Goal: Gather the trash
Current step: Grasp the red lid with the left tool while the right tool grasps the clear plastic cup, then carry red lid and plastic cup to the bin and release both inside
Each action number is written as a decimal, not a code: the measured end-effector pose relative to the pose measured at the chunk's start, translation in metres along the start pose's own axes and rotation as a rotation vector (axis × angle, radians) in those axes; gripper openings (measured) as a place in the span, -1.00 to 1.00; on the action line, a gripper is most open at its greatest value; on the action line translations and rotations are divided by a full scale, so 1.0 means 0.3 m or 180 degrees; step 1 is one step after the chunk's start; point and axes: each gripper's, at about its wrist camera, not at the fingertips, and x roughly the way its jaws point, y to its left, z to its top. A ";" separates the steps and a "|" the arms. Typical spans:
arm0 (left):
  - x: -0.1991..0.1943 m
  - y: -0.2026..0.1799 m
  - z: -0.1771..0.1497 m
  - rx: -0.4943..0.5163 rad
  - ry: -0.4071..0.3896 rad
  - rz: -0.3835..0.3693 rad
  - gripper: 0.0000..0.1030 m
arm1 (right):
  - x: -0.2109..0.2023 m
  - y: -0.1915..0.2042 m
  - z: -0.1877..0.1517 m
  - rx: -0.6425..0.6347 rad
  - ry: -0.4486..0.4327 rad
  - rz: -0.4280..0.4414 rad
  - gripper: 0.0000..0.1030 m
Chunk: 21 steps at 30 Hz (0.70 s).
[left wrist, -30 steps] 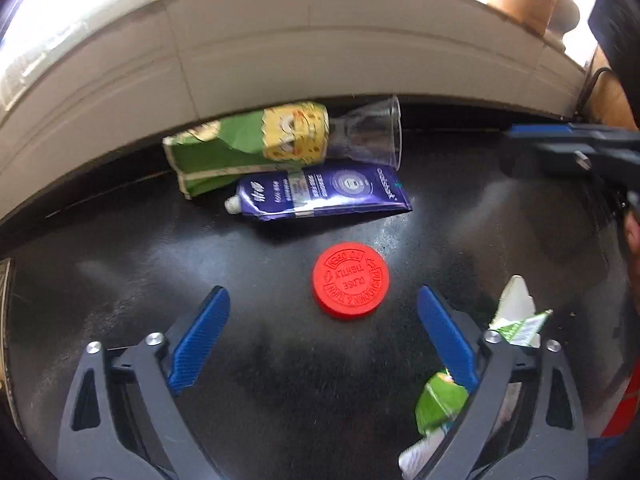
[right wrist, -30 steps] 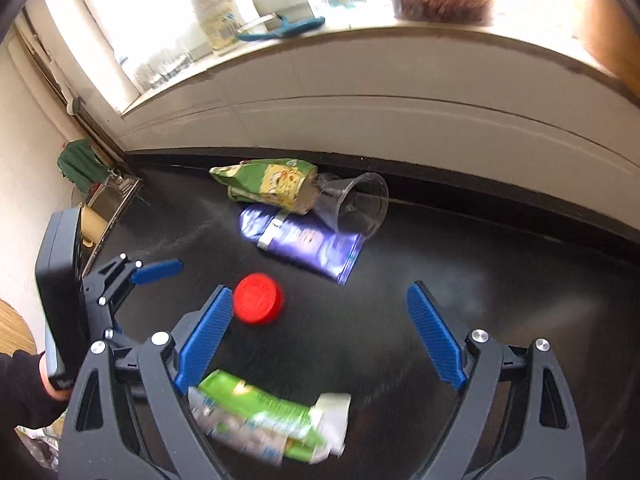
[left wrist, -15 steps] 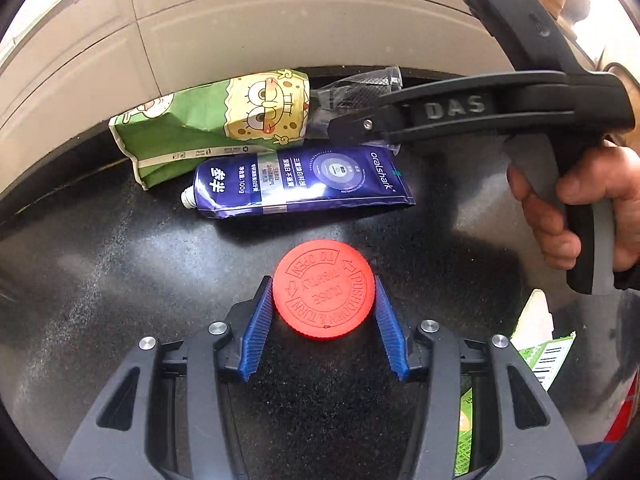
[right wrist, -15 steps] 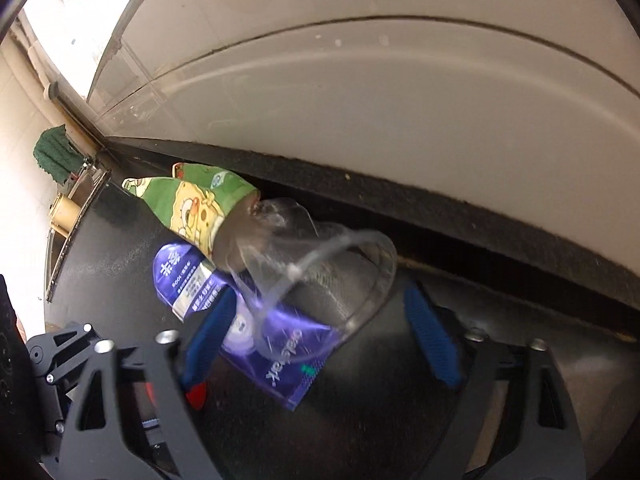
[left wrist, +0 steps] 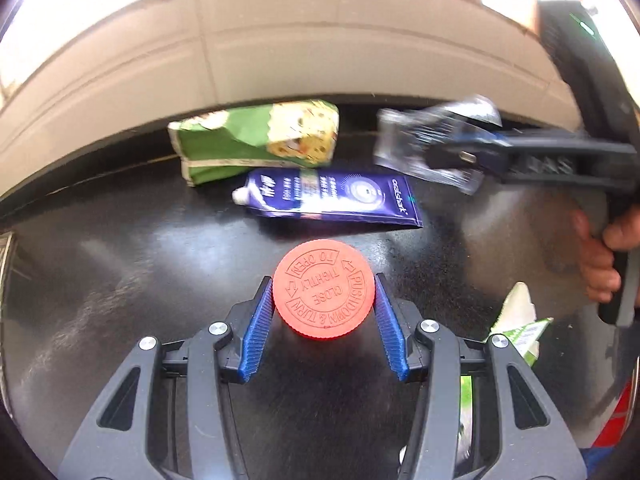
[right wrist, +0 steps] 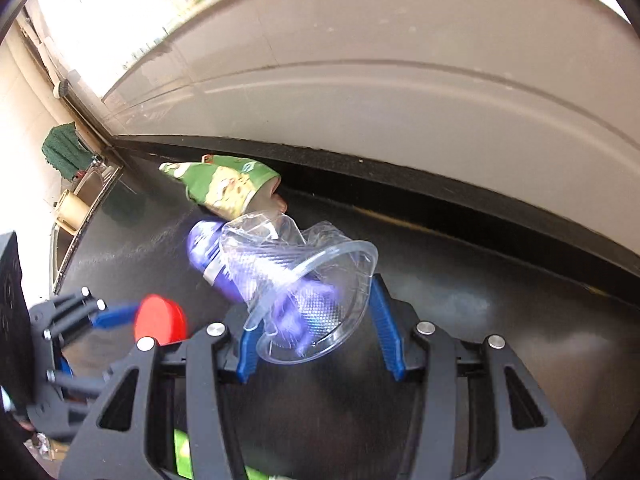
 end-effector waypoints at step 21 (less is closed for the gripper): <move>-0.434 -0.062 -0.354 -0.0203 -0.0168 0.0083 -0.06 | -0.480 0.287 -0.547 0.0129 -0.0201 -0.0277 0.00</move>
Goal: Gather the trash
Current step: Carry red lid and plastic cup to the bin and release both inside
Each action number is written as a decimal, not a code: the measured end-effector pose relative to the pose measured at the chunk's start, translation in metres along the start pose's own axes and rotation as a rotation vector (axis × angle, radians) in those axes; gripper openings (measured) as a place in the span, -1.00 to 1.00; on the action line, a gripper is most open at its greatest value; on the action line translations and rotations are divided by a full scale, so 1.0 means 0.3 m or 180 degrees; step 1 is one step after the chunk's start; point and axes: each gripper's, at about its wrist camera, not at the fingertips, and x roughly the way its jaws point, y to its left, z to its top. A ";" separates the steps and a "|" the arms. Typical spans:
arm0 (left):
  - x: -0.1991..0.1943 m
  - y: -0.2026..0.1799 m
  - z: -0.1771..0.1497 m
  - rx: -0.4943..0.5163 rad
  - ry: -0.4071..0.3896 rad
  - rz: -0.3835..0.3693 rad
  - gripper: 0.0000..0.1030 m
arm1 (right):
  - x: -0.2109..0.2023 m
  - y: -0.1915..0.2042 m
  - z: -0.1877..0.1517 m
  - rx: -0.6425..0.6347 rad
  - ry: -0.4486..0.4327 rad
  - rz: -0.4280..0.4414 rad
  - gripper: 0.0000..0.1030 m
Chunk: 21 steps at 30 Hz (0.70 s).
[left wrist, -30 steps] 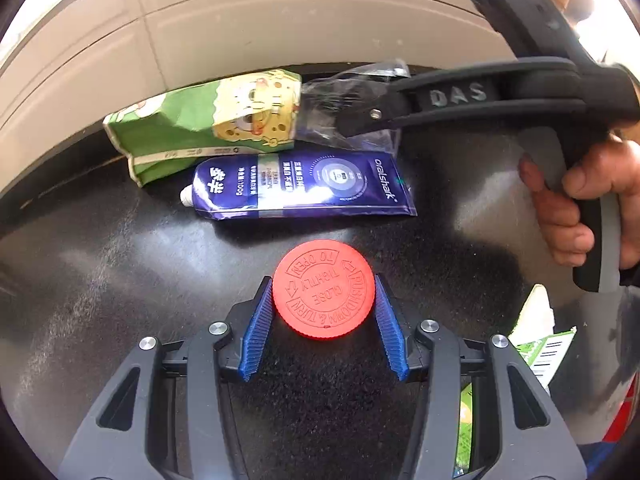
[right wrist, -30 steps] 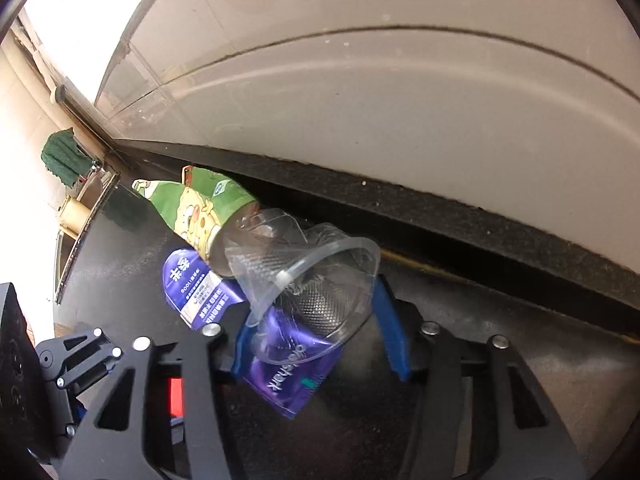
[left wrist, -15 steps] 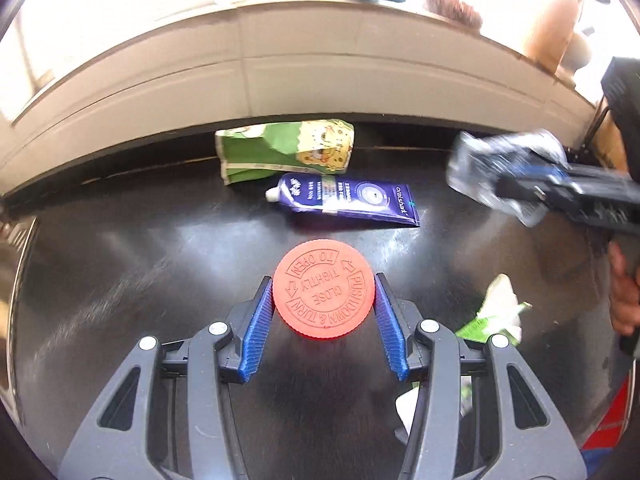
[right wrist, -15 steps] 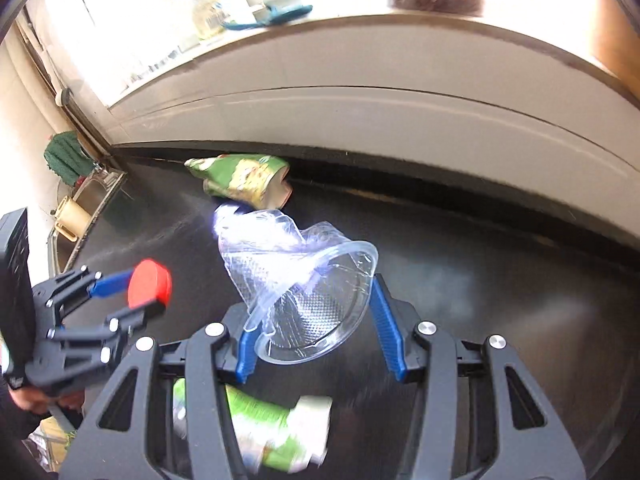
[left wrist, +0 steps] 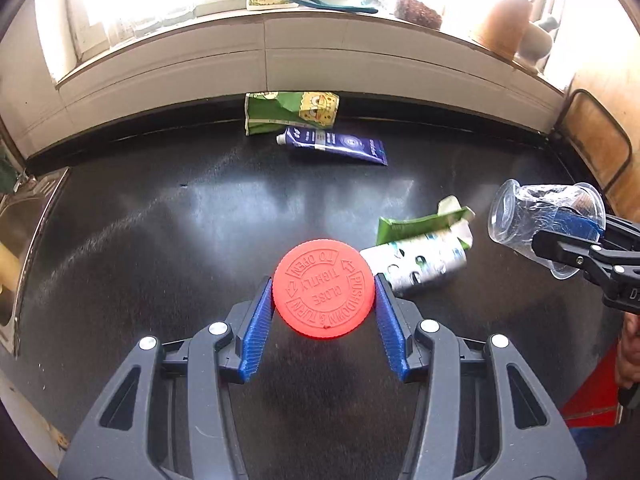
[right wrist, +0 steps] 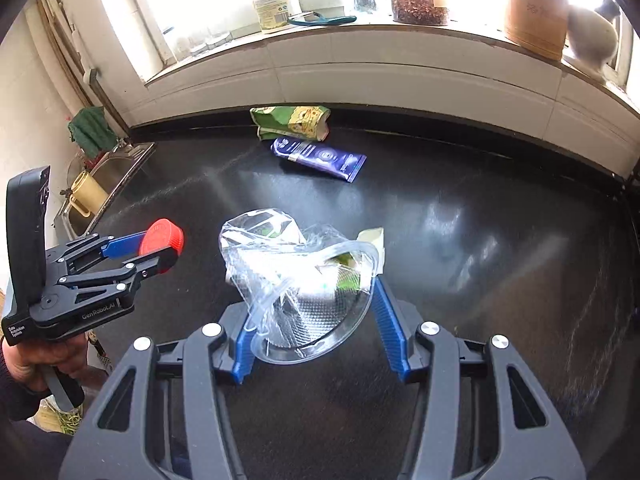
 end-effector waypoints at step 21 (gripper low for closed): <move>-0.290 0.306 -0.287 -0.0693 -0.0253 0.0703 -0.06 | 0.088 0.525 0.067 -0.1063 0.0119 0.0679 0.02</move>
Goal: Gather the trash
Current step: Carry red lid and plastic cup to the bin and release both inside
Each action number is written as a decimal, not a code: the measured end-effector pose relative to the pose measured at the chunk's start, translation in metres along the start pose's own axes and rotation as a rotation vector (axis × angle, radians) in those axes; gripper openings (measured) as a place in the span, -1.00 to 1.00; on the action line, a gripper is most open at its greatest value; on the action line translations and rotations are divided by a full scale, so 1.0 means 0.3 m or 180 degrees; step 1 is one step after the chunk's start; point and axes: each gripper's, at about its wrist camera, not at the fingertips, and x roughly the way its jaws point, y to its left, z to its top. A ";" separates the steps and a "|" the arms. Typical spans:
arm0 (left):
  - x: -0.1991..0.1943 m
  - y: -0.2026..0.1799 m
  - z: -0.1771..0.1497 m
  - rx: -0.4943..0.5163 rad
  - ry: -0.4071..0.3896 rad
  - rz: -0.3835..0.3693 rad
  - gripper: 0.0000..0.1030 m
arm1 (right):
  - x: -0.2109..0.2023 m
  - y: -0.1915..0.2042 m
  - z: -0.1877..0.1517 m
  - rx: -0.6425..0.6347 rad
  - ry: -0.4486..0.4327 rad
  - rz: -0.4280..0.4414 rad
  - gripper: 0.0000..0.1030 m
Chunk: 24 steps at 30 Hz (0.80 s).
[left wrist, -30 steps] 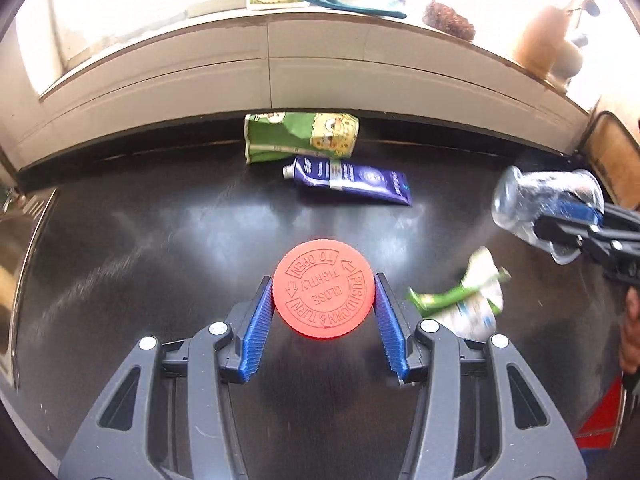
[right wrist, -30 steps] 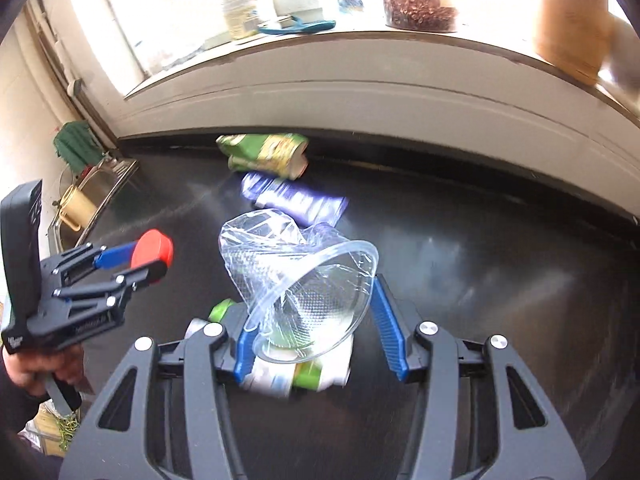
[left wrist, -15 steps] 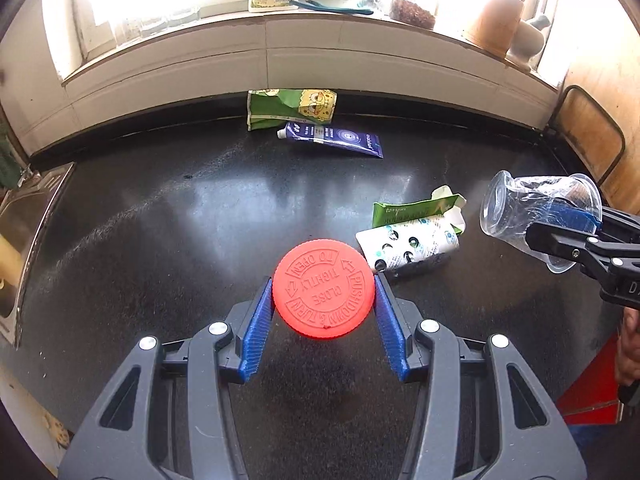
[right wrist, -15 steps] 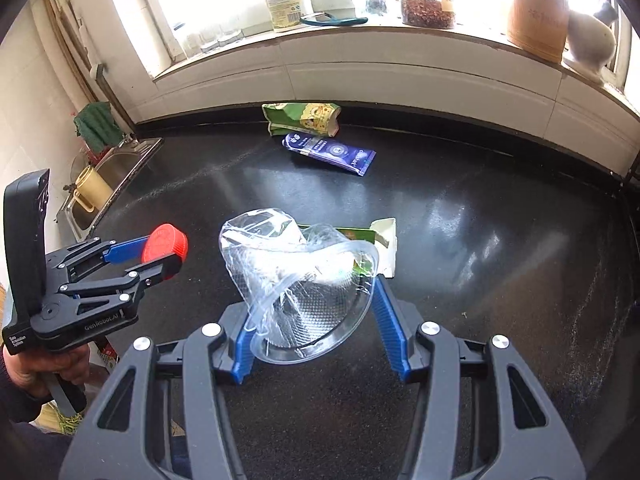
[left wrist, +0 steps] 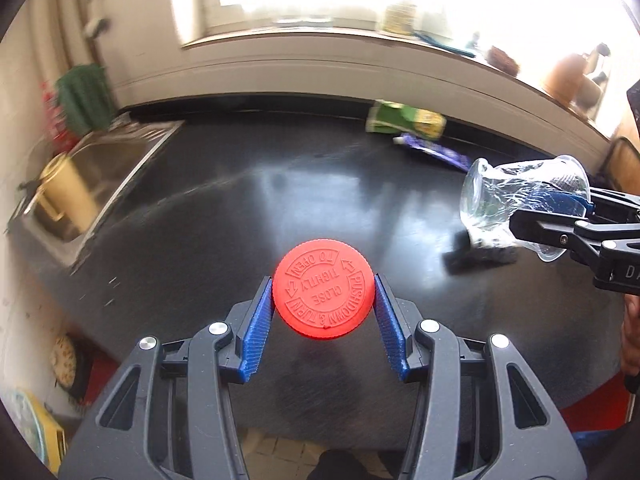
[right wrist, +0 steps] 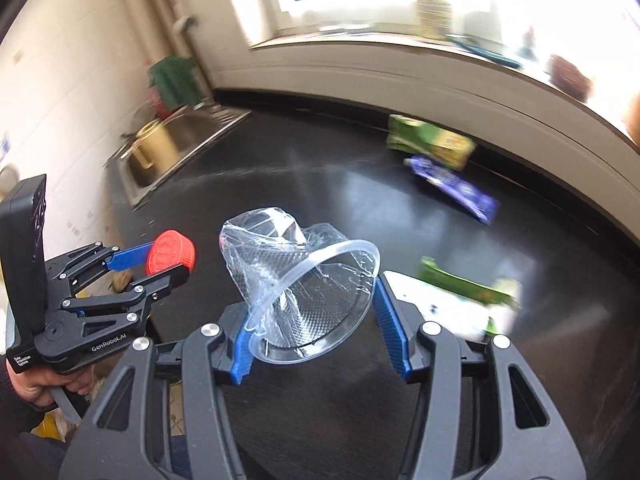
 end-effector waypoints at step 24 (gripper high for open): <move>-0.146 0.825 -0.868 -0.2078 0.0474 0.1172 -0.06 | 0.670 1.118 -0.182 -0.1587 0.1301 0.1266 0.04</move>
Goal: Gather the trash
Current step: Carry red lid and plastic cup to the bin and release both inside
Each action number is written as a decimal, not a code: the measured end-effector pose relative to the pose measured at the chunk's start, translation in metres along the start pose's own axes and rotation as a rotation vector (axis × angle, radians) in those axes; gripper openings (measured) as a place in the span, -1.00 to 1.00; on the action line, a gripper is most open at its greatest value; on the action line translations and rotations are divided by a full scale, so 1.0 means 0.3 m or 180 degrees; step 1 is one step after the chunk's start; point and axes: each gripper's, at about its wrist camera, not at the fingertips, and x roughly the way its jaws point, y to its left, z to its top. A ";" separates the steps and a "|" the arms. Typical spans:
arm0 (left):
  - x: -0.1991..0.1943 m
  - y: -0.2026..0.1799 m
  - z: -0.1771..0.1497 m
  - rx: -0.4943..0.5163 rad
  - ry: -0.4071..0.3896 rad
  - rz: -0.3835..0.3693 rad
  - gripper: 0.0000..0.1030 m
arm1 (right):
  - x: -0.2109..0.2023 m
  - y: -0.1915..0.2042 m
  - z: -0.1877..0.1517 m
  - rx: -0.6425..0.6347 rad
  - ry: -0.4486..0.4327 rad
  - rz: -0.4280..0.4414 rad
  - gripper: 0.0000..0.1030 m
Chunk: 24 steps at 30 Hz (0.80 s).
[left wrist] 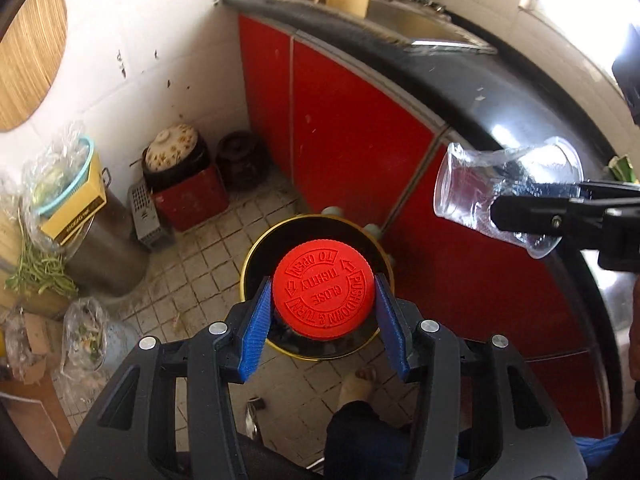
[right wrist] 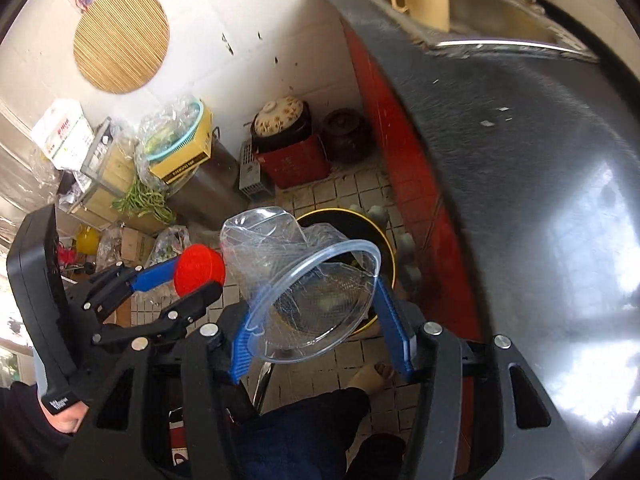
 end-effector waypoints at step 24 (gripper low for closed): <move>0.315 0.097 -0.043 -0.0096 0.0358 -0.0270 0.48 | 0.385 0.035 0.098 -0.0097 0.0494 -0.0186 0.39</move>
